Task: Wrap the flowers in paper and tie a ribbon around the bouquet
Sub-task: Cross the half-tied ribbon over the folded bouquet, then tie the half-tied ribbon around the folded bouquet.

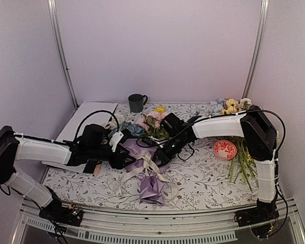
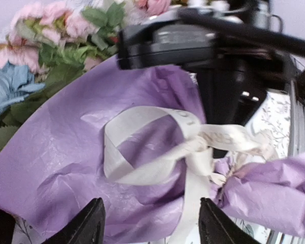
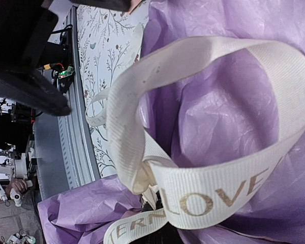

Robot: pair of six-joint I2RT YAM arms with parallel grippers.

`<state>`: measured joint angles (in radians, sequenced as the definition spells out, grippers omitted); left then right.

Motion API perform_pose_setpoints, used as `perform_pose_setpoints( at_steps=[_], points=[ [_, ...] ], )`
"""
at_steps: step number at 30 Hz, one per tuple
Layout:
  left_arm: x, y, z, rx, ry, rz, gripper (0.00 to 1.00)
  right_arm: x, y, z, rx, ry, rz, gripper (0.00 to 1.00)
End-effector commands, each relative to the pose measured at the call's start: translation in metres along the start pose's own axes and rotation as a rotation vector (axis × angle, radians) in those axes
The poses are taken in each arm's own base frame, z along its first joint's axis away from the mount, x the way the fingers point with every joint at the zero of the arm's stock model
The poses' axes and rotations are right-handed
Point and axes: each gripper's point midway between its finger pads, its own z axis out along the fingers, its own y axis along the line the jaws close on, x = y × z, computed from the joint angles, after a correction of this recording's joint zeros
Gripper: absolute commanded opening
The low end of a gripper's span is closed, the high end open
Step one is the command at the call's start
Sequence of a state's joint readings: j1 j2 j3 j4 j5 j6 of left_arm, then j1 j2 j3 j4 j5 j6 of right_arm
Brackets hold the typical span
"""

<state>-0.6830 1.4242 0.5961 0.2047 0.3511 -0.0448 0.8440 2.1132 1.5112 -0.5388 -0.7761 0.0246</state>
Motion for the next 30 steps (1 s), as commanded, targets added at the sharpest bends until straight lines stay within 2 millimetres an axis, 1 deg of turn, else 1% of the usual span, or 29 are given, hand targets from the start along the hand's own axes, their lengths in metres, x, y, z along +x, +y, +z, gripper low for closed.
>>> perform_pose_setpoints(
  at_steps=[1, 3, 5, 6, 9, 12, 14, 17, 20, 23, 25, 26, 27, 28, 30],
  points=[
    [-0.029, -0.025, -0.027, 0.043, -0.24, 0.264, 0.66, -0.006, 0.013, -0.008, -0.036, -0.018, -0.03, 0.0],
    [-0.025, -0.02, -0.023, 0.01, -0.218, 0.318, 0.69, -0.007, 0.015, -0.009, -0.045, -0.024, -0.037, 0.0],
    [-0.012, -0.01, -0.012, -0.028, -0.137, 0.354, 0.72, -0.008, 0.017, -0.009, -0.054, -0.026, -0.042, 0.0],
    [-0.011, -0.005, -0.007, -0.04, -0.122, 0.349, 0.73, -0.008, 0.017, -0.009, -0.058, -0.027, -0.043, 0.0],
    [-0.013, -0.001, 0.006, -0.081, -0.119, 0.425, 0.73, -0.007, 0.016, -0.007, -0.061, -0.024, -0.039, 0.0],
    [-0.02, 0.017, 0.015, -0.175, -0.109, 0.429, 0.73, -0.007, 0.017, -0.008, -0.06, -0.025, -0.041, 0.0],
    [-0.02, 0.018, 0.023, -0.185, -0.085, 0.454, 0.72, -0.007, 0.017, -0.008, -0.059, -0.025, -0.04, 0.0],
    [-0.024, 0.013, 0.031, -0.19, -0.083, 0.501, 0.73, -0.006, 0.016, -0.008, -0.058, -0.023, -0.037, 0.0],
    [-0.027, 0.004, 0.035, -0.157, -0.094, 0.532, 0.74, -0.006, 0.017, -0.008, -0.06, -0.022, -0.065, 0.0],
    [-0.022, -0.005, 0.04, -0.115, -0.089, 0.55, 0.72, -0.006, 0.017, -0.008, -0.061, -0.022, -0.068, 0.0],
    [-0.02, -0.007, 0.042, -0.111, -0.082, 0.549, 0.68, -0.005, 0.017, -0.008, -0.064, -0.021, -0.068, 0.0],
    [-0.02, -0.008, 0.042, -0.104, -0.082, 0.549, 0.64, -0.006, 0.017, -0.008, -0.065, -0.021, -0.067, 0.0],
    [-0.02, -0.01, 0.043, -0.097, -0.085, 0.547, 0.58, -0.005, 0.018, -0.008, -0.067, -0.02, -0.066, 0.0],
    [-0.021, -0.011, 0.042, -0.095, -0.088, 0.546, 0.49, -0.005, 0.018, -0.008, -0.067, -0.02, -0.068, 0.0],
    [-0.023, -0.013, 0.04, -0.098, -0.093, 0.532, 0.29, -0.004, 0.017, -0.007, -0.064, -0.016, -0.067, 0.0]
  ],
)
